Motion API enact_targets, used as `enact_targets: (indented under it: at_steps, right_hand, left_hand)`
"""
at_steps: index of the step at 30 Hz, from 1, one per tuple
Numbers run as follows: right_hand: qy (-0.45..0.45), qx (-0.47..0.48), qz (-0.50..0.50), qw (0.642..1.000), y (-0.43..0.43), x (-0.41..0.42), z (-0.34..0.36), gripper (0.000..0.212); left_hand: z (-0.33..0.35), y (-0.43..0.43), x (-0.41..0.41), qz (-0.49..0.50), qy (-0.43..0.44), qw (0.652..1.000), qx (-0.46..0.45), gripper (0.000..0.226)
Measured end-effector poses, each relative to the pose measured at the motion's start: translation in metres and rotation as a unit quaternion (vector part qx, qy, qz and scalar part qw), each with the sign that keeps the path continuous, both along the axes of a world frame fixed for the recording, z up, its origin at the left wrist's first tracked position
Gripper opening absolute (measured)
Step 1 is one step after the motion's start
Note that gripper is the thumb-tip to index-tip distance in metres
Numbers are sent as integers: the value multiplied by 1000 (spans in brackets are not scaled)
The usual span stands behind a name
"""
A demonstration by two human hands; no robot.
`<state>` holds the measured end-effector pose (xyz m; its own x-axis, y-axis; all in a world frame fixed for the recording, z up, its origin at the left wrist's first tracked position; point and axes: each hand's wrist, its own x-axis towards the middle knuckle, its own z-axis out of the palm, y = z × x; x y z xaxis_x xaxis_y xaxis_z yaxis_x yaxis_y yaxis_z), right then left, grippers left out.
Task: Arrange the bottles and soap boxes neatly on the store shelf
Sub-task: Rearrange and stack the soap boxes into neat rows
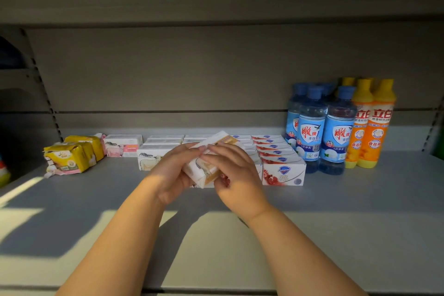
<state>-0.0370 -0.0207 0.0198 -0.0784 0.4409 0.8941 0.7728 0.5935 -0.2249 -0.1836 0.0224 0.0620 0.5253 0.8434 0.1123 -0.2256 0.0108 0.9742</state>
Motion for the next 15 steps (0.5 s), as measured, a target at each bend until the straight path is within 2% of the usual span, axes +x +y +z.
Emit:
enact_targets:
  at_steps: [1, 4, 5, 6, 7, 8, 9, 10, 12, 15]
  right_hand:
    - [27, -25, 17, 999, -1, -2, -3, 56]
    - [181, -156, 46, 970, -2, -3, -5, 58]
    - [263, -211, 61, 940, 0, -2, -3, 56]
    - [355, -268, 104, 889, 1, -1, 1, 50]
    - [439, -315, 169, 825, 2, -1, 4, 42]
    - [493, -348, 227, 764, 4, 0, 3, 34]
    - [504, -370, 264, 734, 4, 1, 1, 29]
    - [485, -387, 275, 734, 3, 1, -1, 27]
    - [429, -407, 251, 766, 1, -1, -9, 32]
    - [355, -413, 165, 822, 0, -4, -15, 40]
  left_hand:
    - [1, 1, -2, 24, 1, 1000, -10, 28]
    - [1, 10, -10, 91, -8, 994, -65, 49]
    - [1, 12, -13, 95, -5, 993, -74, 56]
    - [1, 13, -15, 91, 4, 993, -73, 61]
    - [1, 13, -17, 83, 16, 994, -66, 62]
    - [2, 13, -19, 71, 29, 996, -54, 59]
    - [1, 13, -20, 59, 44, 996, -41, 53]
    - [1, 13, -21, 45, 62, 997, -21, 43]
    - [0, 14, -24, 28, 144, 987, 60, 32]
    - [3, 17, -35, 29, 293, 937, 187, 30]
